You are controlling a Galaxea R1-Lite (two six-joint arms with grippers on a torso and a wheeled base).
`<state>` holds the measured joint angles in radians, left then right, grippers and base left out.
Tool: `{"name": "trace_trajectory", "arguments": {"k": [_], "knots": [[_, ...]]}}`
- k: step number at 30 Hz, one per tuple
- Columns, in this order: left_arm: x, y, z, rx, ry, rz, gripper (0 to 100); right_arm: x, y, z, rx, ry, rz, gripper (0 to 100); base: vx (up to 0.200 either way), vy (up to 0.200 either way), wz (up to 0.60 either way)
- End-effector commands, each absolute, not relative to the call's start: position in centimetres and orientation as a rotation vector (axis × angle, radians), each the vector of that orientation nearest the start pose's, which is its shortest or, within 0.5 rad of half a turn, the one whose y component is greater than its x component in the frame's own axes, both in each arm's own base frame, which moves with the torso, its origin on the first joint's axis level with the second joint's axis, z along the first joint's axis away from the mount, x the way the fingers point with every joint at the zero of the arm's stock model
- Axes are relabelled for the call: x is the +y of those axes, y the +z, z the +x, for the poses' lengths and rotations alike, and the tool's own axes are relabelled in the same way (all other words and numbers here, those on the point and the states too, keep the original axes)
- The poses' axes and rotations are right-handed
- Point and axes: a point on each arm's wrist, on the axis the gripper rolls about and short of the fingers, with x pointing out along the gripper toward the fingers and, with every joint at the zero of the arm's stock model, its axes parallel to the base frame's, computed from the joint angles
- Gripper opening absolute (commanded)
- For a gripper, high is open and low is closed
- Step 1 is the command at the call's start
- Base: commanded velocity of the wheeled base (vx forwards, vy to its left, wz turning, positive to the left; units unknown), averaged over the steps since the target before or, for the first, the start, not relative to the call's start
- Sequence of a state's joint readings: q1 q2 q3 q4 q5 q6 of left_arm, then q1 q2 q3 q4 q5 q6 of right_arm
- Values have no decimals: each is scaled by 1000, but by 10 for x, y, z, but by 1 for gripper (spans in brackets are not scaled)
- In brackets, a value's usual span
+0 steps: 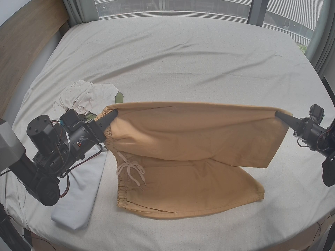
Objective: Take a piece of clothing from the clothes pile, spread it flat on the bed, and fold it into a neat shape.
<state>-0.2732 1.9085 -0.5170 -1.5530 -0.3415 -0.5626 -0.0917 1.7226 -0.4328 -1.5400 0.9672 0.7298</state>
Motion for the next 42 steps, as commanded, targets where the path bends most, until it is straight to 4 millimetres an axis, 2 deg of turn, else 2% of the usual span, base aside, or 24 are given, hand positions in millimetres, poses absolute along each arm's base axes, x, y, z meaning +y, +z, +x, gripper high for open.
{"name": "trace_trajectory", "arguments": {"k": [1,12,20,32,38,42], "knots": [[-90,143,292,5,-647,-538,0,-7,176,255,91,900,543,0,0,0,0],[-87,150,289,-23,-647,-536,0,-12,187,249,70,905,547,0,0,0,0],[-85,174,273,-92,-687,-531,0,-8,208,233,26,938,552,0,0,0,0],[-81,182,258,-105,-732,-520,0,-6,221,224,-13,963,525,0,0,0,0],[-79,192,247,-121,-767,-543,0,-7,228,220,-27,967,532,0,0,0,0],[-75,201,238,-133,-803,-570,0,-6,240,210,-44,989,549,0,0,0,0]]}}
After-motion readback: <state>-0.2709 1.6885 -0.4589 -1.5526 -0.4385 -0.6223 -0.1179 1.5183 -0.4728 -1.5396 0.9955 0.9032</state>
